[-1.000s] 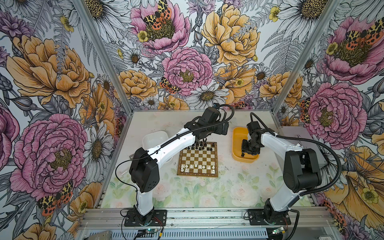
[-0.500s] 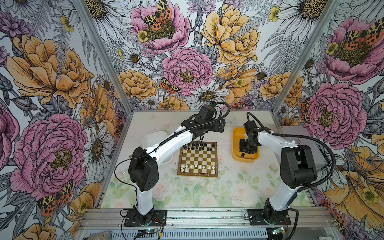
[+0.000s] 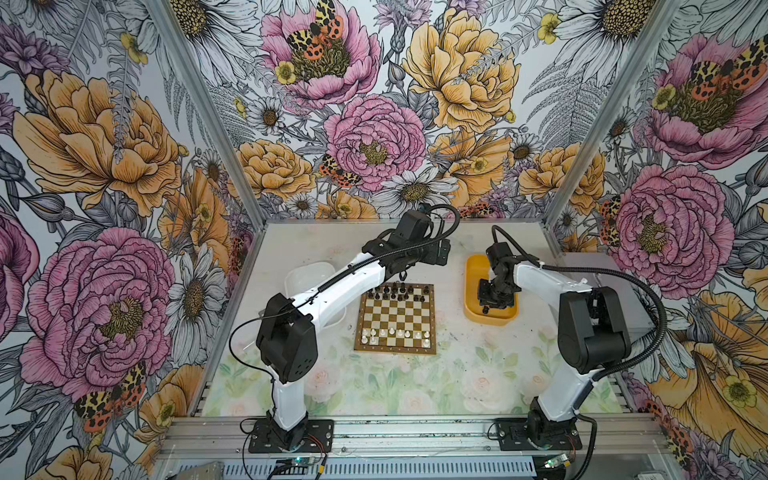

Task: Set up the chess pieces on the board
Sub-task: 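Lower the right gripper onto the last black pawn in the tub and grasp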

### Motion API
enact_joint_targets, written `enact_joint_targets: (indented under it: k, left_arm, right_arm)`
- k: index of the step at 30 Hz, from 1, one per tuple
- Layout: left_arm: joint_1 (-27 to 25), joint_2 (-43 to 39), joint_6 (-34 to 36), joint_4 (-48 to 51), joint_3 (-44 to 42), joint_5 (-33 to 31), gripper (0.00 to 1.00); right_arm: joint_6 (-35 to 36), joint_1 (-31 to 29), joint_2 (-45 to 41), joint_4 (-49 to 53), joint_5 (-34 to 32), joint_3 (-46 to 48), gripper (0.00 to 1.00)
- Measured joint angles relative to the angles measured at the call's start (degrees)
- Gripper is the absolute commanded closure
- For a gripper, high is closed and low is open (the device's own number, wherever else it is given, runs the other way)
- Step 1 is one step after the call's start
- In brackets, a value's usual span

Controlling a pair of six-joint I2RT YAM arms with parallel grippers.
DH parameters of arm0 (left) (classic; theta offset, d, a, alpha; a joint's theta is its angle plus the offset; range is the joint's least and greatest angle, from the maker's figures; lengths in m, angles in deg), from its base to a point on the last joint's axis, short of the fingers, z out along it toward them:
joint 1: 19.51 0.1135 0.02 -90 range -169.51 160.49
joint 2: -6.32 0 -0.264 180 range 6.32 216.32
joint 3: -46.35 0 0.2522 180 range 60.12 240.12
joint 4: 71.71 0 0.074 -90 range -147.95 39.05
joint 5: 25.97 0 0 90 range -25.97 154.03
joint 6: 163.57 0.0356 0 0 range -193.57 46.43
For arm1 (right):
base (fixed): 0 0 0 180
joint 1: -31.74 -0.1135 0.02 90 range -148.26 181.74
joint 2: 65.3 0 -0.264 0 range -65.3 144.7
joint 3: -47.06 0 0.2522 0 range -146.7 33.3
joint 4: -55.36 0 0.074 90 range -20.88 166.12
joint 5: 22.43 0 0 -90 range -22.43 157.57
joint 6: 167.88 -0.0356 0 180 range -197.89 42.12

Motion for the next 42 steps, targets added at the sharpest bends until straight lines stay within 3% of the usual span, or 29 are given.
enact_joint_targets:
  k: [22, 34, 42]
  left_arm:
    - [0.00, -0.07, -0.02, -0.02, -1.68, -0.02, 0.01]
    - [0.00, -0.07, -0.02, -0.02, -2.75, -0.07, 0.01]
    - [0.00, -0.07, 0.00, -0.02, -2.75, -0.09, 0.01]
  right_arm:
    - [0.17, -0.35, 0.11, 0.00, 0.00, 0.50, 0.72]
    - [0.35, -0.37, 0.81, 0.00, -0.63, 0.57, 0.80]
    - [0.37, -0.37, 0.85, 0.02, -0.85, 0.57, 0.79]
